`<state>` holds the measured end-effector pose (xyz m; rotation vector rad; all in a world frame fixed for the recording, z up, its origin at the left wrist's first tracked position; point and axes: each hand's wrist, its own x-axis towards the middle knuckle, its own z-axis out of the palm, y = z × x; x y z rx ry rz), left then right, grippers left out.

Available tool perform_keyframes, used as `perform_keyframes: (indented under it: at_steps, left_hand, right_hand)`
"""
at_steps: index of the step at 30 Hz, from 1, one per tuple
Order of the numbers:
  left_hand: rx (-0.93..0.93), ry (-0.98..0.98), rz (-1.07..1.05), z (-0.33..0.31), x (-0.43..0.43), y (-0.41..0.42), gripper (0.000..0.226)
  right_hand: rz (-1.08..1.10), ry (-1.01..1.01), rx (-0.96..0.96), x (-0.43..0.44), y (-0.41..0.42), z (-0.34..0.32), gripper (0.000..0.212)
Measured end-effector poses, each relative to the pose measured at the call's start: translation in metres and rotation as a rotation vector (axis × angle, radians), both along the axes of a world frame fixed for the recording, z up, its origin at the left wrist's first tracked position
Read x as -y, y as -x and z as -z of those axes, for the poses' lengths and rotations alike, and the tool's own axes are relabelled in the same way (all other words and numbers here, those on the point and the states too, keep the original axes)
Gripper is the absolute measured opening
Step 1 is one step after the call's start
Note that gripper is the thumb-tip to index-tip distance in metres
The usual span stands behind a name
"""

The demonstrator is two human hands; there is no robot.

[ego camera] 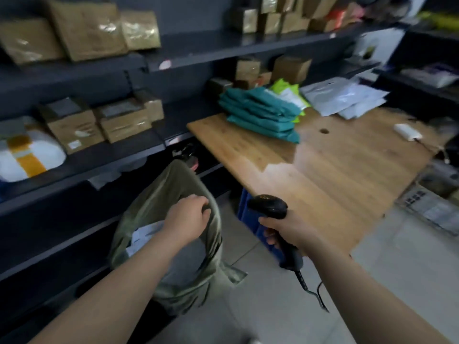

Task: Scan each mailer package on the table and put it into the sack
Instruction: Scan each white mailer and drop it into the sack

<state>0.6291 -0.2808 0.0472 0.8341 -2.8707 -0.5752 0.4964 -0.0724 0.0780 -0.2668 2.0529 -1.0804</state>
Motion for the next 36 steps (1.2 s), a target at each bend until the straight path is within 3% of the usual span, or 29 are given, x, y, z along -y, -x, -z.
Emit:
perform_keyframes:
  at_steps: [7,20,29,36]
  left_hand:
    - [-0.098,0.315,0.287,-0.073,-0.093,0.109,0.028]
    - [-0.120,0.449,0.301,-0.100,-0.227,0.352,0.026]
    - [-0.087,0.433,0.238,-0.099,-0.246,0.506,0.025]
    - [-0.079,0.382,0.170,-0.090,-0.216,0.644,0.030]
  right_hand:
    - [0.144,0.036,-0.197,-0.102,0.091,-0.063,0.019]
    - [0.195,0.040,-0.342,-0.254,0.332,-0.126,0.024]
    - [0.173,0.070,-0.351,-0.270,0.502,-0.122,0.030]
    - [0.134,0.048,-0.326,-0.240,0.646,-0.120,0.012]
